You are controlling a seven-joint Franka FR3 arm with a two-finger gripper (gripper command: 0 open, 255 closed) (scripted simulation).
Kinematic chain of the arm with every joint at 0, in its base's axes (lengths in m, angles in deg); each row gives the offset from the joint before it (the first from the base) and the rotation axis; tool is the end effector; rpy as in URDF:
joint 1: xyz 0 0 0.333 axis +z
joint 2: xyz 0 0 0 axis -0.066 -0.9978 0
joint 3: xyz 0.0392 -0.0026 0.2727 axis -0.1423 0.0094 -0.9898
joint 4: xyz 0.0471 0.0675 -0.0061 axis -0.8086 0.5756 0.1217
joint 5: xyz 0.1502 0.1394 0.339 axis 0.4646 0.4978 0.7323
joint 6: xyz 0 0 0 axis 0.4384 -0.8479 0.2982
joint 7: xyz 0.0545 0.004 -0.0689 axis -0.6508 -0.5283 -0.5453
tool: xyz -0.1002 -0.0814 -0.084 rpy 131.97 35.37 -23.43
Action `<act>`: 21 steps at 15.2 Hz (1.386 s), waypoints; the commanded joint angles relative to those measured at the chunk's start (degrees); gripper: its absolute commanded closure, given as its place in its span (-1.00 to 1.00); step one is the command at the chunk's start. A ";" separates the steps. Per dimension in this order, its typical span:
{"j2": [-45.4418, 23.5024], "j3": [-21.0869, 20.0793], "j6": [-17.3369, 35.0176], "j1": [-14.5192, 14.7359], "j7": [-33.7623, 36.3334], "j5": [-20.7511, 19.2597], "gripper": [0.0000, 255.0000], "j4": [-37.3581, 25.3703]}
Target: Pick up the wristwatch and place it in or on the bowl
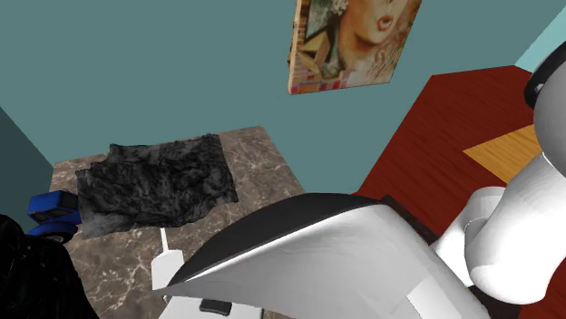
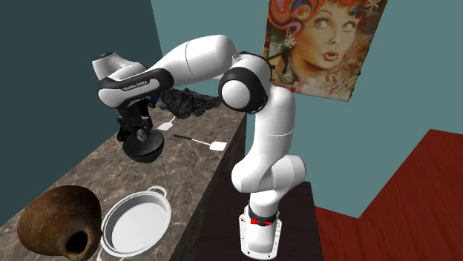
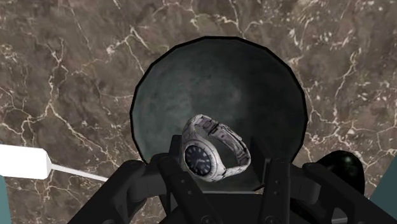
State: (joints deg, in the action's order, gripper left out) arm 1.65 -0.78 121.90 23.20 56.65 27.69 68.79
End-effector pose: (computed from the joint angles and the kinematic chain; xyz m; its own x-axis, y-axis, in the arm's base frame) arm 0.1352 0.5530 0.3861 0.9994 -0.0096 0.0333 -0.0118 -0.9976 0.0676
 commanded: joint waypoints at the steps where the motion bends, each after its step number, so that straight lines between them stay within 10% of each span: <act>1: -0.76 0.08 1.40 0.30 0.65 -0.74 1.00 1.04; 10: -1.22 0.18 2.44 0.45 1.01 -1.20 1.00 1.87; 11: -1.22 0.18 2.44 0.45 1.01 -1.20 -1.00 1.87; 21: -0.09 -0.29 -4.57 0.48 0.06 0.12 -1.00 -4.63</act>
State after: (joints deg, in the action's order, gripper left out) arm 1.43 -1.00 118.08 23.65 56.78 27.66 64.78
